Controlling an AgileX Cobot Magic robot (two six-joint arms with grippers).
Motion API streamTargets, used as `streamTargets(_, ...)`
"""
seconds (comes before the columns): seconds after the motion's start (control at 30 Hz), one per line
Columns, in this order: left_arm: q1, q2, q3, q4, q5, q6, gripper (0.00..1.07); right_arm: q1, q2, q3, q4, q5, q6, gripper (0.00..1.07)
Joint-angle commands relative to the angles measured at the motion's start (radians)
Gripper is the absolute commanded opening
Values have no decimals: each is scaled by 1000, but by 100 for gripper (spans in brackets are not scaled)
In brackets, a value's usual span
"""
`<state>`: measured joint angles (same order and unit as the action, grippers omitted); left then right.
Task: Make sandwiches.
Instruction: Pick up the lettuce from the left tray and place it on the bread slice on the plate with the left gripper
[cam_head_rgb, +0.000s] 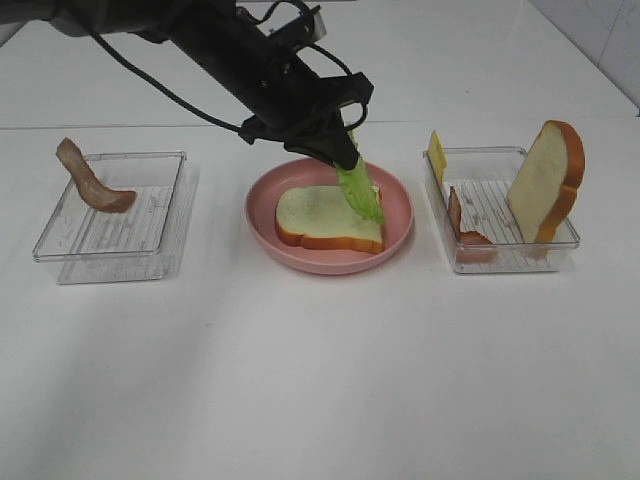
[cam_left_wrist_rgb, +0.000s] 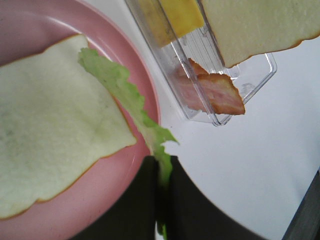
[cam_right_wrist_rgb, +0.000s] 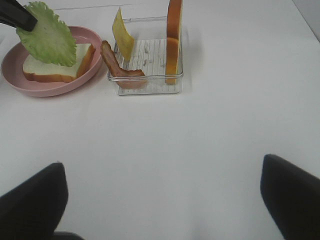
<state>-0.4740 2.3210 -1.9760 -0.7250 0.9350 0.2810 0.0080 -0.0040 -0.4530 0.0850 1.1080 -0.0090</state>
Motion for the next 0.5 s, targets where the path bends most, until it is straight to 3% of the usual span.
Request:
streamTargets(0.03,-18,39,-47,-24,-13,29,0,-2,-25,1,2,-9,-8,99)
streamTargets(0.17,-18,110,-126,-25,-2,28,0,-2,-25,1,2,-9,-8,99)
streamTargets(0.3,-16,134,-145,3,4,28,0,-2,-25,1,2,-9,-8,99)
streamTargets(0.33,-13,136,-145,61,3,20,0,-2,-25,1,2,-9,-8,99)
streamTargets(0.4,-13,136,-145,87,5,10,0,-2,-25,1,2,-9,-8,99)
streamTargets(0.43,-13,136,-145,153,12,-25,0,-2,-25,1,2,-9,-8,99)
streamTargets(0.5,-13,136,-145,177,17,-36,0,-2,-25,1,2,-9,-8,99)
